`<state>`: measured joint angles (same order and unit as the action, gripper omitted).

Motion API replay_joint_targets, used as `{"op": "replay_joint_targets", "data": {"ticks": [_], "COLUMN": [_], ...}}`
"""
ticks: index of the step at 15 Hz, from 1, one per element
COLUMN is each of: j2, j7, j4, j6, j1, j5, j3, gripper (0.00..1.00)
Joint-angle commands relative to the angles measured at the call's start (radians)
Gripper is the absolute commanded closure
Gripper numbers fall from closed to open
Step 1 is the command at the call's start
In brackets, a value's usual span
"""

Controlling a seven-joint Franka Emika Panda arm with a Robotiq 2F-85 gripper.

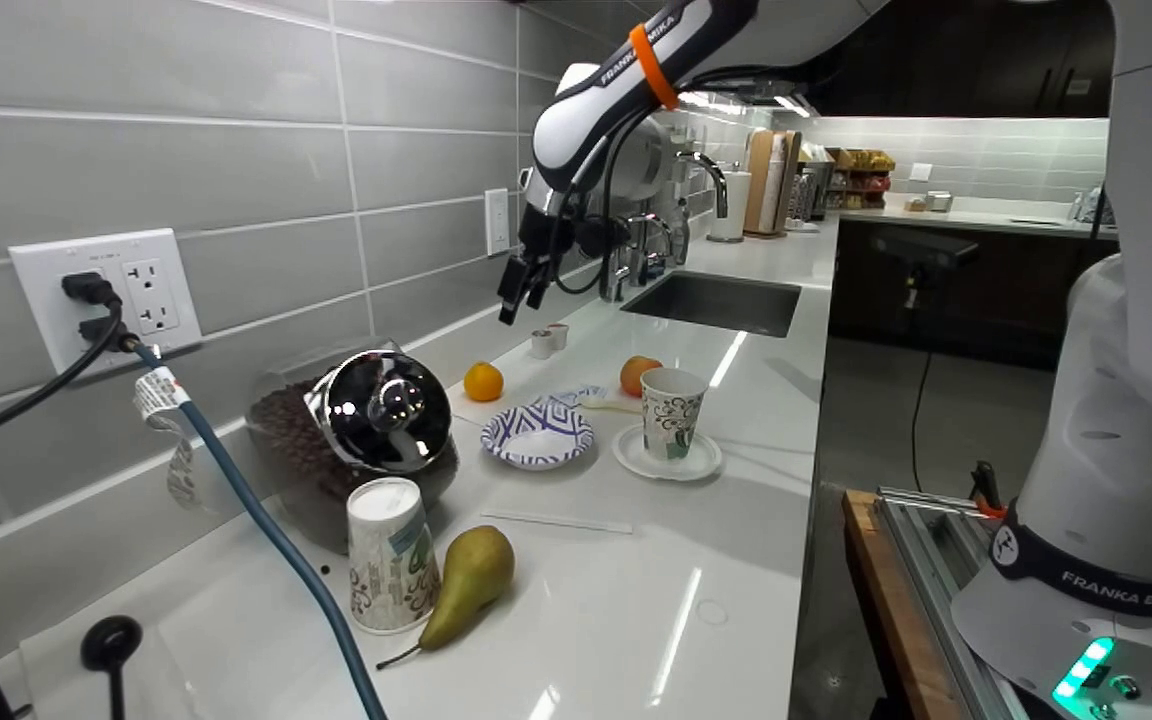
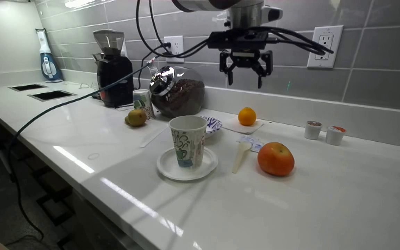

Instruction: Move the orange to the right

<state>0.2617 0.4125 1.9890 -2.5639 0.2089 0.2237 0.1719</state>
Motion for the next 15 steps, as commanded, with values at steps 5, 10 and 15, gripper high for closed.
{"op": "replay_joint_targets", "data": {"ticks": [5,10,15], "j2": [0.042,0.102,0.181], "j7": [-0.026,-0.037,-0.041], "j4": [-0.025,-0.065,-0.109], "j6": [-0.025,-0.026,-0.076], "j1": [0.045,0.064,0.086], "j5": [0.001,0.035,0.030], "j3": [-0.043,-0.070,-0.090], "gripper": [0.00,0.00,0.00]}}
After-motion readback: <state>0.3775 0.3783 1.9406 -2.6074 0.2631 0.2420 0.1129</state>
